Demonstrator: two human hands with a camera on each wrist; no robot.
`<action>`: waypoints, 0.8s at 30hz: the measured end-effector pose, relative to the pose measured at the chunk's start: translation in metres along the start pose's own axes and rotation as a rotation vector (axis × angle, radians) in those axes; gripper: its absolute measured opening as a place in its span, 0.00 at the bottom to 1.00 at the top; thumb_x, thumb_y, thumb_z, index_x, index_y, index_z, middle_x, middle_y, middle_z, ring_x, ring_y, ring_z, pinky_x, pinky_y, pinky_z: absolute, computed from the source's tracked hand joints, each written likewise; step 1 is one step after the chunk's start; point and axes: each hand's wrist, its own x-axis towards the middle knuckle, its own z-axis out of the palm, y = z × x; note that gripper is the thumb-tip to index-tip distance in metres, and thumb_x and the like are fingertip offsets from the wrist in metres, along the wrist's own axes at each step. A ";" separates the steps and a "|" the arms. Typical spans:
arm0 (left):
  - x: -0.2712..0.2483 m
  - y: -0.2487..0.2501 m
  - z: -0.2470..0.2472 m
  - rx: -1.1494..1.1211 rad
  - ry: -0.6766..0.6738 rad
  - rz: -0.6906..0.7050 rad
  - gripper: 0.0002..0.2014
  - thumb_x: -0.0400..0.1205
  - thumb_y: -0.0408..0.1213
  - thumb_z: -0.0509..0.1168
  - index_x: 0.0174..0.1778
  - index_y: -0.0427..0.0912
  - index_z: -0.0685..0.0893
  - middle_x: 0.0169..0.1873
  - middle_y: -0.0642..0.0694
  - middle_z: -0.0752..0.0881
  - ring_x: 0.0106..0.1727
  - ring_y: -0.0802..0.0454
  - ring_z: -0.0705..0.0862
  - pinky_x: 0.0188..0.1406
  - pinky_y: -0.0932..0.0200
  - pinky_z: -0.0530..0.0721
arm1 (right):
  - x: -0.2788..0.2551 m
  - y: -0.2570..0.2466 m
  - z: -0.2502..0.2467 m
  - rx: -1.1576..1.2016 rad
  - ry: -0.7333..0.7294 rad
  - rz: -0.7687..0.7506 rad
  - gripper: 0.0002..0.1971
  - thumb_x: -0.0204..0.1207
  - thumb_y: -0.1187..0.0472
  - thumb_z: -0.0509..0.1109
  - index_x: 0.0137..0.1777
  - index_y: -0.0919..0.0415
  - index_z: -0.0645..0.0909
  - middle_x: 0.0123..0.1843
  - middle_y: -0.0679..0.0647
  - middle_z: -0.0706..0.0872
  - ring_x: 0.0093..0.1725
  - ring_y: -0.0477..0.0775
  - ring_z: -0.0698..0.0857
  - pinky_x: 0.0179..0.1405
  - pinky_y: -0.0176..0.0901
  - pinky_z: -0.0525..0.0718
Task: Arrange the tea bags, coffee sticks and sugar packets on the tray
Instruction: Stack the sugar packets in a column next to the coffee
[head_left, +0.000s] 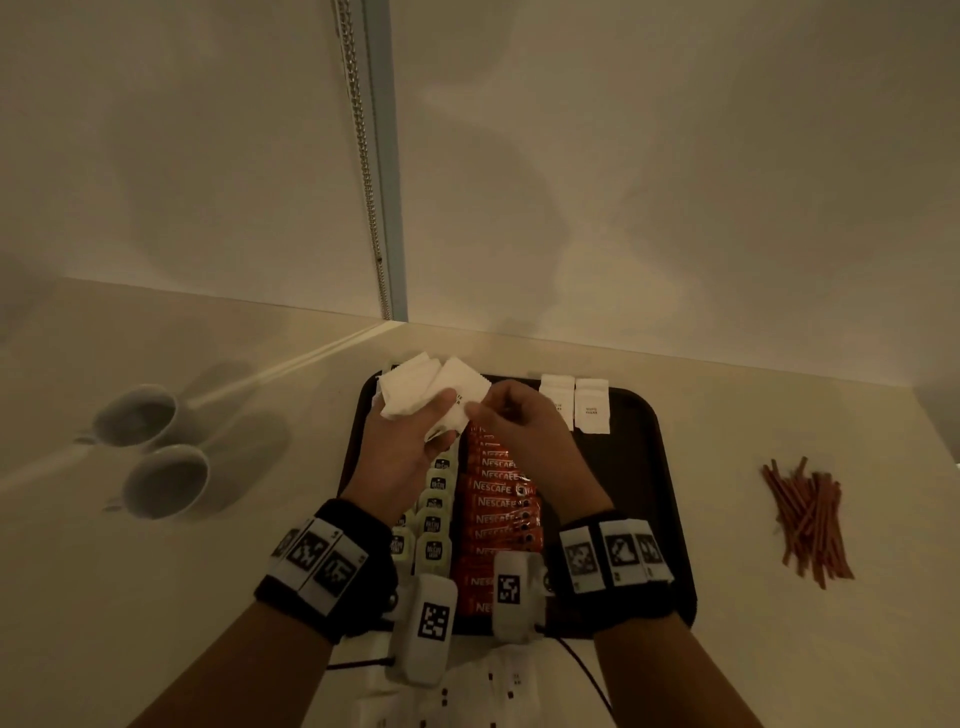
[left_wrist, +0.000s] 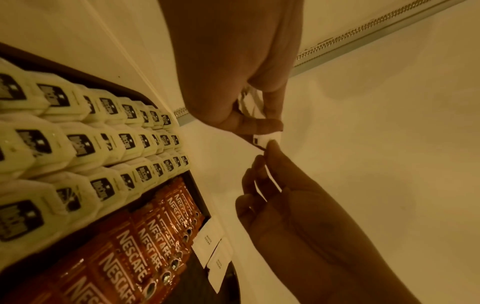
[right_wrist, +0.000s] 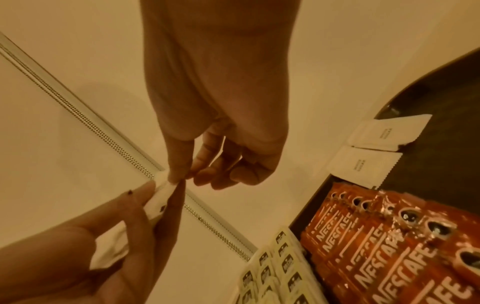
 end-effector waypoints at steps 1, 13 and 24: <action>-0.001 0.001 -0.001 -0.017 -0.005 -0.005 0.24 0.79 0.26 0.67 0.72 0.41 0.76 0.60 0.42 0.85 0.51 0.51 0.88 0.31 0.65 0.85 | 0.000 -0.001 0.000 0.022 0.013 -0.002 0.08 0.75 0.57 0.72 0.44 0.61 0.81 0.42 0.56 0.86 0.41 0.48 0.85 0.47 0.42 0.85; -0.005 -0.001 -0.009 -0.051 -0.049 -0.014 0.20 0.81 0.23 0.63 0.68 0.42 0.77 0.59 0.43 0.85 0.57 0.47 0.86 0.41 0.60 0.88 | -0.005 0.002 -0.004 0.158 0.109 0.024 0.03 0.78 0.64 0.68 0.49 0.61 0.81 0.53 0.56 0.86 0.51 0.55 0.88 0.49 0.49 0.89; 0.002 0.002 -0.020 -0.152 0.071 -0.116 0.13 0.81 0.24 0.61 0.58 0.42 0.82 0.66 0.37 0.81 0.65 0.38 0.80 0.37 0.57 0.90 | 0.028 0.094 -0.093 -0.372 0.421 0.213 0.13 0.80 0.64 0.65 0.64 0.61 0.77 0.61 0.57 0.83 0.59 0.55 0.83 0.59 0.54 0.84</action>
